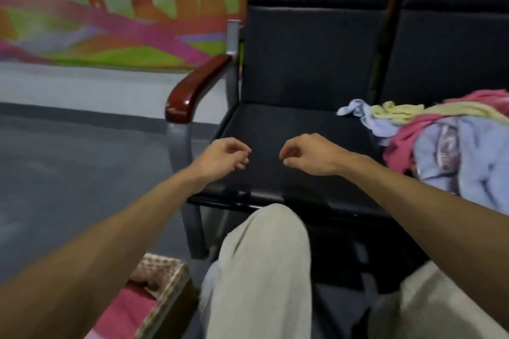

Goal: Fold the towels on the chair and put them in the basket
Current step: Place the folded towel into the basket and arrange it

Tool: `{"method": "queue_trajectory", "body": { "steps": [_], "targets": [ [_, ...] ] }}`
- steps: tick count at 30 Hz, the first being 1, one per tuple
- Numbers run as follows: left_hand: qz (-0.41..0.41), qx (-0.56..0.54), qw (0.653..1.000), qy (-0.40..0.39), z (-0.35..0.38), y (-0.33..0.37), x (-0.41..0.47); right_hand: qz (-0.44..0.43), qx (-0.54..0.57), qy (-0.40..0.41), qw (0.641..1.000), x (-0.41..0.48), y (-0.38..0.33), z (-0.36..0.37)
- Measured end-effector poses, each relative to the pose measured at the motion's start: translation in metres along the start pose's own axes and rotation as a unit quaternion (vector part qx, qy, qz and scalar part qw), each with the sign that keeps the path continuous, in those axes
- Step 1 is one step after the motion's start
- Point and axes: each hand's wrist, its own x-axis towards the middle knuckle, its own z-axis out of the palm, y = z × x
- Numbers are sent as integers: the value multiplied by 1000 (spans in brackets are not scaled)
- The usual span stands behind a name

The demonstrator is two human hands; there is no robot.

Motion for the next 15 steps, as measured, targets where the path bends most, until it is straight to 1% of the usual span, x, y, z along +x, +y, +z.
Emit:
{"method": "queue_trajectory", "body": {
  "steps": [3, 6, 9, 12, 15],
  "targets": [
    [58, 35, 996, -53, 60, 50, 32, 72, 5, 62, 995, -37, 65, -29],
    [81, 52, 990, -107, 123, 84, 57, 143, 6, 104, 984, -73, 125, -47],
    [99, 56, 982, -153, 186, 110, 79, 206, -1, 173, 963, -104, 183, -60],
    [130, 71, 970, -192, 247, 135, 100, 280, 4, 272, 921, -130, 246, -67],
    [161, 87, 958, -221, 300, 161, 120, 346, 12, 366, 864, -146, 305, -74]
  ]
}}
